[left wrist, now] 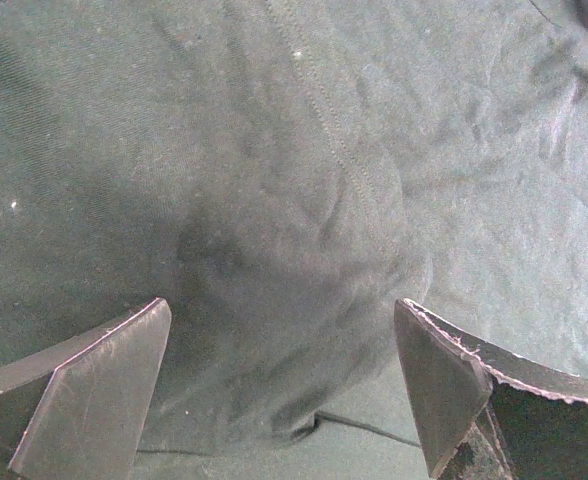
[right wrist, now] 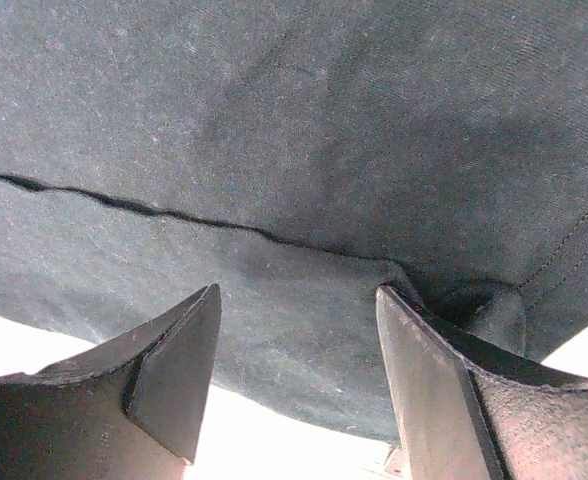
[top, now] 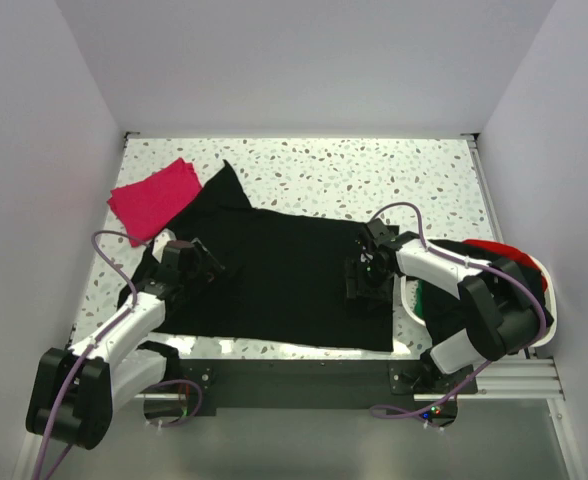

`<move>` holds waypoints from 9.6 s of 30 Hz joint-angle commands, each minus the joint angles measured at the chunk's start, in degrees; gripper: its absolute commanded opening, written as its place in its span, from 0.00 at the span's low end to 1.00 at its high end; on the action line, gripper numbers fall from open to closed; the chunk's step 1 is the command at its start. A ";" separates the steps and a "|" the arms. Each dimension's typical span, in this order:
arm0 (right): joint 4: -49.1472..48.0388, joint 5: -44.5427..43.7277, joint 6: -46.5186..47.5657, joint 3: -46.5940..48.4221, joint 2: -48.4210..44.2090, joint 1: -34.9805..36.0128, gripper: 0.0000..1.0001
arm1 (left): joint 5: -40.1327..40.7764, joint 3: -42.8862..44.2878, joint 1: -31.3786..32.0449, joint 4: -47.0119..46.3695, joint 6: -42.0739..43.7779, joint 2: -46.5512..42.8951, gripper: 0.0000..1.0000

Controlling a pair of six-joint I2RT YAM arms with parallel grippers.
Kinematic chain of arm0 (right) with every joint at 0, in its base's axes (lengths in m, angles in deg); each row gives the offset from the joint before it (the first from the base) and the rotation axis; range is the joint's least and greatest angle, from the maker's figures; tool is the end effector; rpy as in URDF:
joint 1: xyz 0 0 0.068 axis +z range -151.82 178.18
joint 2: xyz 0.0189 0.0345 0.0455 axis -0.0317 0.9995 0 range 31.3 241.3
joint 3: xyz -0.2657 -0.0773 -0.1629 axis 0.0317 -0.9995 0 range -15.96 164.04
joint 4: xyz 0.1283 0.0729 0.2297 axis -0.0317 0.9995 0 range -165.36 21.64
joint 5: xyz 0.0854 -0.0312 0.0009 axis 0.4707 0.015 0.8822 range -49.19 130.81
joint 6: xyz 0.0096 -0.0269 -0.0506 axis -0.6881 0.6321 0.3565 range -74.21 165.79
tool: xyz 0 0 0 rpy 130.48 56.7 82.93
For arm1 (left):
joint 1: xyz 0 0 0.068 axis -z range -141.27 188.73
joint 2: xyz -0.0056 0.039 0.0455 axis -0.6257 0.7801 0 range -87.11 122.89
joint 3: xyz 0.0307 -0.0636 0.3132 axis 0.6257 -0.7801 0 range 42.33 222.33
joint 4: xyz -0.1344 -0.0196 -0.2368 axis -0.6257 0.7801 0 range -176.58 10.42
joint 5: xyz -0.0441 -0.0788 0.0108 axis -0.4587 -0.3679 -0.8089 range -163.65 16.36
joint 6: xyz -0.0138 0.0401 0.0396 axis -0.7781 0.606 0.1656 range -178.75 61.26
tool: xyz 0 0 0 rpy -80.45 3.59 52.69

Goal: Fold and stack the t-shirts
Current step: Fold the tshirt

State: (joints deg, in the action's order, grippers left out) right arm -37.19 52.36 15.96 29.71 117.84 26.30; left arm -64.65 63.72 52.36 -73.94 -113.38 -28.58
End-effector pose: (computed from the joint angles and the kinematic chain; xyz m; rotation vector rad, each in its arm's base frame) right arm 0.2226 0.1283 0.1909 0.0157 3.0447 0.4109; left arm 0.1687 -0.0342 0.1856 -0.9259 2.2741 -0.3446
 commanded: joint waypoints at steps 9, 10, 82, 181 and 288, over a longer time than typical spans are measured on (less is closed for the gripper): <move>0.05 -0.83 -1.55 -3.84 0.82 0.27 0.68 | -2.58 -1.09 0.35 18.64 -5.14 -6.48 1.00; 1.19 -0.92 -1.47 -3.75 0.47 0.27 0.68 | -2.32 -0.56 0.43 19.34 -4.87 -6.93 1.00; 16.67 -22.88 12.24 45.38 28.24 -18.09 0.64 | -6.18 42.95 0.35 2.04 17.89 31.38 0.99; 16.15 -1.53 13.48 45.22 26.84 -24.08 0.00 | 7.27 60.90 -8.18 4.23 16.83 44.59 0.00; 8.32 -6.18 2.40 14.97 9.78 -2.81 0.52 | 6.30 25.02 -11.34 26.48 17.18 -2.37 0.63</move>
State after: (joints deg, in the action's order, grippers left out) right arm -26.68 47.69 19.57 43.39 125.95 23.31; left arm -59.27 87.43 42.09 -41.24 -99.50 -32.91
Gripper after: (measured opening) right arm 0.516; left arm 0.624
